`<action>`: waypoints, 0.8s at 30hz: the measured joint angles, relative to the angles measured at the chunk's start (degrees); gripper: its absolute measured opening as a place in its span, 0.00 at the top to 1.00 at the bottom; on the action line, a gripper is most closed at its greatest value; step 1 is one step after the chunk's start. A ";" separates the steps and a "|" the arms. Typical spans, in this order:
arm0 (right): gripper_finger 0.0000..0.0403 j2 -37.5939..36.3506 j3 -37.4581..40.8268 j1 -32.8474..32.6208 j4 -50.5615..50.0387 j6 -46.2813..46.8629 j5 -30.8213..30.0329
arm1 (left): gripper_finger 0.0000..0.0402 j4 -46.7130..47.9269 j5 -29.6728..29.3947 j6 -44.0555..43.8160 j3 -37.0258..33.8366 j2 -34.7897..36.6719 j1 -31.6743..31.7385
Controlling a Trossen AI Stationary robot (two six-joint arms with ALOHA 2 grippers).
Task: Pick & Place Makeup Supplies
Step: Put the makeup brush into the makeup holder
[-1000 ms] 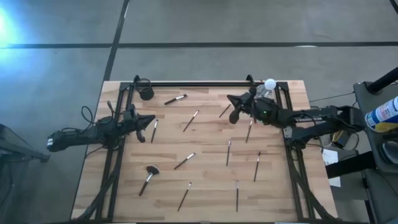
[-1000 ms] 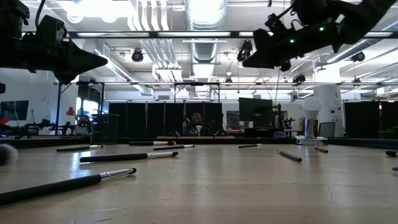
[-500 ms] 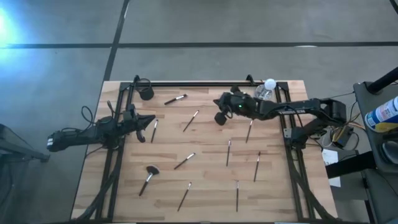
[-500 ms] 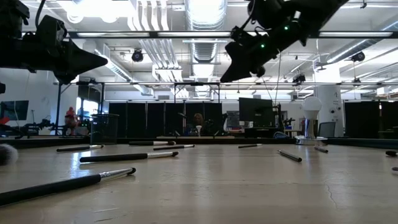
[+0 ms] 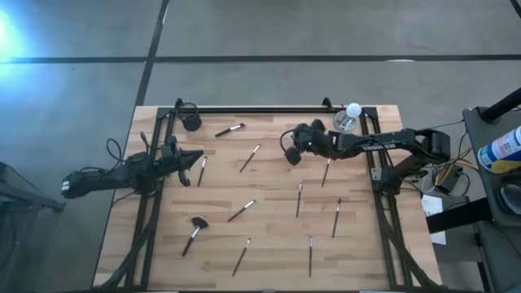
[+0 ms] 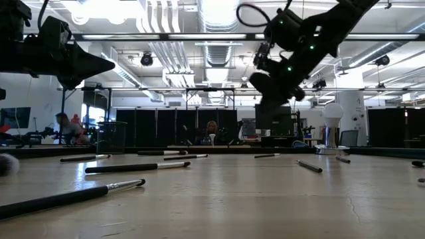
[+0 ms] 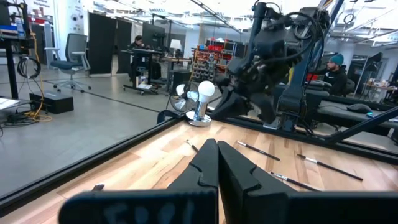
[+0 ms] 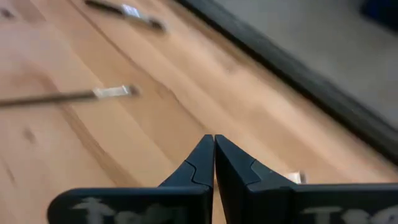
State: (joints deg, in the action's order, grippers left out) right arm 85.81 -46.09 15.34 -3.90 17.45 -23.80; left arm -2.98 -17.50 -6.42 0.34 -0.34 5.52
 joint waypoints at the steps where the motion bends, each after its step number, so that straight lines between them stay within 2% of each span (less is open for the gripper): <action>1: 0.98 -0.46 -0.25 0.14 -3.72 2.18 0.27 | 1.00 0.00 0.02 0.00 0.00 0.00 0.00; 5: 0.98 -3.97 0.28 -0.58 -19.43 12.50 -1.29 | 1.00 0.00 0.00 0.00 0.00 -0.05 0.00; 8: 0.98 -8.55 4.27 -2.74 -26.79 23.64 -3.66 | 1.00 0.00 0.01 0.00 0.00 -0.21 0.00; 12: 0.98 -15.64 11.81 -4.93 -26.80 36.71 -4.12 | 1.00 -0.04 0.00 0.00 0.00 -0.71 0.01; 15: 0.98 -18.73 16.36 -4.58 -25.41 42.96 -4.77 | 1.00 -0.04 0.00 0.00 0.00 -0.90 0.02; 20: 0.97 -20.17 21.49 -2.15 -20.18 45.63 -2.35 | 1.00 -0.04 0.00 0.00 0.00 -0.92 0.02; 24: 0.91 -18.84 23.24 -1.62 -18.33 47.18 -1.97 | 1.00 -0.04 0.00 0.00 0.00 -0.92 0.00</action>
State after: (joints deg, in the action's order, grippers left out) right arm 66.97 -22.85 13.72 -22.23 64.64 -25.76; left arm -3.03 -17.49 -6.42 0.34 -1.26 5.52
